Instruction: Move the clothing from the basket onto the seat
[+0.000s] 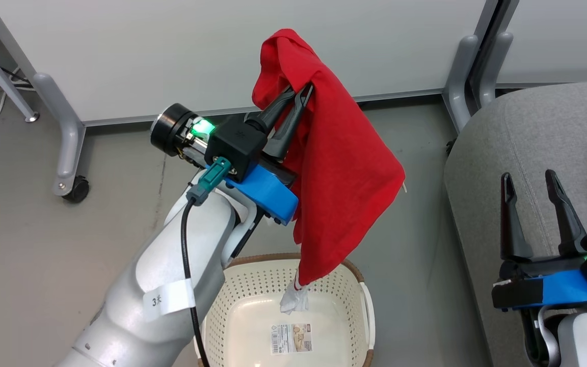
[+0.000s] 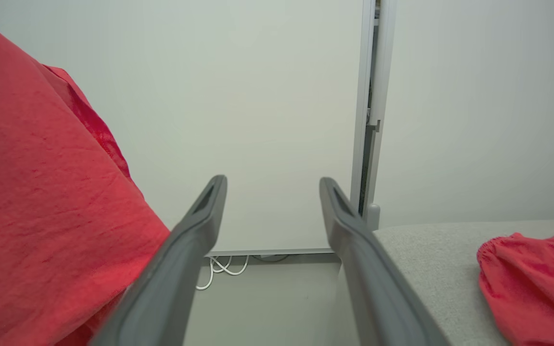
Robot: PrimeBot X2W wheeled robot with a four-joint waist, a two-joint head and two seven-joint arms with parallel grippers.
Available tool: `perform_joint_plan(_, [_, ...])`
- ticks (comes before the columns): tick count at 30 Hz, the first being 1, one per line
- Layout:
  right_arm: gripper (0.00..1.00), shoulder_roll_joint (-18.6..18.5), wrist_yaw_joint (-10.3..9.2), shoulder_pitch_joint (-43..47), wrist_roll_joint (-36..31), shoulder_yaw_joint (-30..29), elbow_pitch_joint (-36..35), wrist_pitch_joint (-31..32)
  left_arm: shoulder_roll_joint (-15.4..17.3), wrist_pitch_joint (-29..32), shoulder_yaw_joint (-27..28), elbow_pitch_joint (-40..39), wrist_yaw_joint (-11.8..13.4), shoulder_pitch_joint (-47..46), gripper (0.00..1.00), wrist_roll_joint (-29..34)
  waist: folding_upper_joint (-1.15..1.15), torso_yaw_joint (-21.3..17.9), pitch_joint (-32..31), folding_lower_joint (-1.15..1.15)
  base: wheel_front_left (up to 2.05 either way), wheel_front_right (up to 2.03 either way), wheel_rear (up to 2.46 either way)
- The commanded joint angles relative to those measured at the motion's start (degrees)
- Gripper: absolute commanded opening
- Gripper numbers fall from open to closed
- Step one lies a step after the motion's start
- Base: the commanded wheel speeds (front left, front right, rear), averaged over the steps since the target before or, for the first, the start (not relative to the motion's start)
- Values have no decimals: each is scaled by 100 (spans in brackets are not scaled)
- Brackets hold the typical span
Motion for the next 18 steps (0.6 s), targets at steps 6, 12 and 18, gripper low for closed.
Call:
perform_joint_plan(6, [100,35,1,180,39,-14,7,-3,31,-29,-76,61,-25,-14,0,-60,0,24,-151,1,0,0,0])
perform_joint_plan(12, [100,41,1,157,37,76,-25,-3,24,-11,-152,74,-12,7,0,-64,0,36,-165,1,0,0,0])
perform_joint_plan(18, [100,37,1,-50,-23,426,-81,-3,27,-1,-218,95,3,7,0,-65,0,33,-129,1,0,0,0])
